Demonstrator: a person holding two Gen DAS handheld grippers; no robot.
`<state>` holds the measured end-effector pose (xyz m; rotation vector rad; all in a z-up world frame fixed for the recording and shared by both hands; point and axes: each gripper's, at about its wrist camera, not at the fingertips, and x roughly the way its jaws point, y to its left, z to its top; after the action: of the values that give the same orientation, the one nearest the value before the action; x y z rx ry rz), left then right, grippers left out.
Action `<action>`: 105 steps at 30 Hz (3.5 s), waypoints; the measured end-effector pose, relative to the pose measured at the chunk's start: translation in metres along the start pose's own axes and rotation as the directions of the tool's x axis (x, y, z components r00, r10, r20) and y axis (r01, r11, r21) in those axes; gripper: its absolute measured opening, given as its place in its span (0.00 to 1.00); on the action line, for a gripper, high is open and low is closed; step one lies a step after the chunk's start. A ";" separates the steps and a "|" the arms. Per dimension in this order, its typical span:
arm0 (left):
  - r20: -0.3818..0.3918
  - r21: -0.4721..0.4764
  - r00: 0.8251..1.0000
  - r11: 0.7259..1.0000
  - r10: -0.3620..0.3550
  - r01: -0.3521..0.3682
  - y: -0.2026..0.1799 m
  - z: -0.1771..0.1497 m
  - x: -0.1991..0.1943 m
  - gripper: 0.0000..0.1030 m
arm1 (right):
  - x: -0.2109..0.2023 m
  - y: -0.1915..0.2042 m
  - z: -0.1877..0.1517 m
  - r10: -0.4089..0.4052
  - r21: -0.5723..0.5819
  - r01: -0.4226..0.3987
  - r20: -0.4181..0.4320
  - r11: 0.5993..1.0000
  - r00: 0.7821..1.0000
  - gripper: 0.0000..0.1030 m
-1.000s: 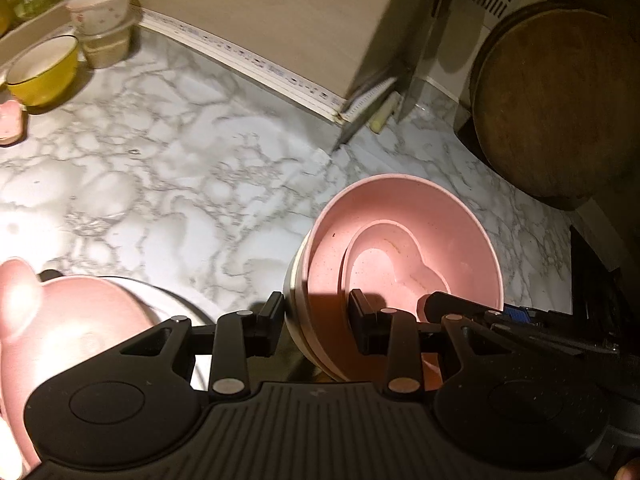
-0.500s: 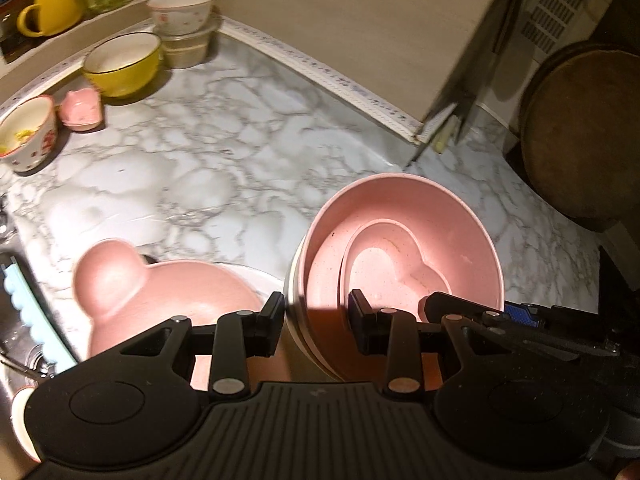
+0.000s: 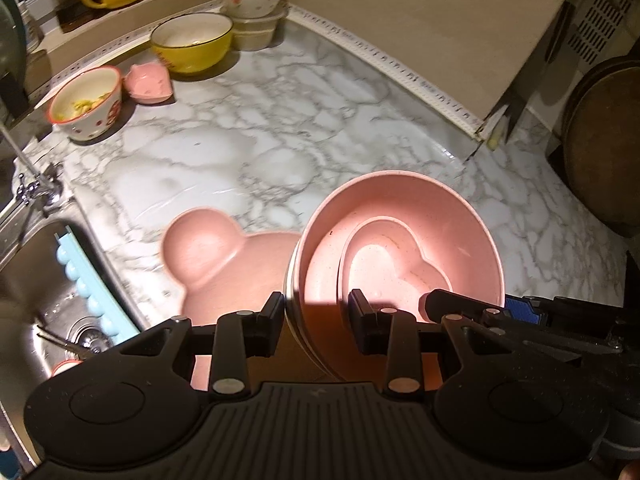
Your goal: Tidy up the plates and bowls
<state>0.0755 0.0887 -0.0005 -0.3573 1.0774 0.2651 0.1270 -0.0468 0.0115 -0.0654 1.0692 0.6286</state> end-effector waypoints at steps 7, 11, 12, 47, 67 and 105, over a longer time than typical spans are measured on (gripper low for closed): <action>-0.058 -0.007 0.998 1.000 0.024 -0.024 0.019 -0.009 0.007 0.32 | 0.014 0.014 -0.009 0.025 0.003 -0.025 -0.064 1.000 0.998 0.21; -0.093 -0.005 0.995 1.000 0.026 -0.027 0.025 -0.014 0.013 0.32 | 0.021 0.018 -0.014 0.024 -0.001 -0.024 -0.104 1.000 0.994 0.21; -0.098 -0.007 0.995 1.000 0.028 -0.028 0.026 -0.015 0.014 0.32 | 0.023 0.019 -0.015 0.023 -0.001 -0.024 -0.110 1.000 0.994 0.21; -0.070 0.059 0.997 0.998 0.015 -0.011 0.033 -0.024 0.022 0.35 | 0.030 0.022 -0.017 0.004 0.005 -0.003 -0.109 1.000 0.994 0.30; 0.176 0.021 0.977 0.992 0.121 -0.126 0.041 -0.055 -0.027 0.59 | -0.018 0.024 -0.032 0.109 -0.148 -0.101 0.053 0.984 0.993 0.71; 0.495 0.064 0.869 0.997 0.000 -0.036 -0.049 -0.162 -0.098 1.00 | -0.120 -0.043 -0.136 0.116 -0.223 -0.012 0.460 0.975 0.880 1.00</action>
<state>-0.0809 -0.0258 0.0253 -0.1969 0.5785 0.3137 0.0015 -0.1834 0.0330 -0.0597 0.5296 0.7720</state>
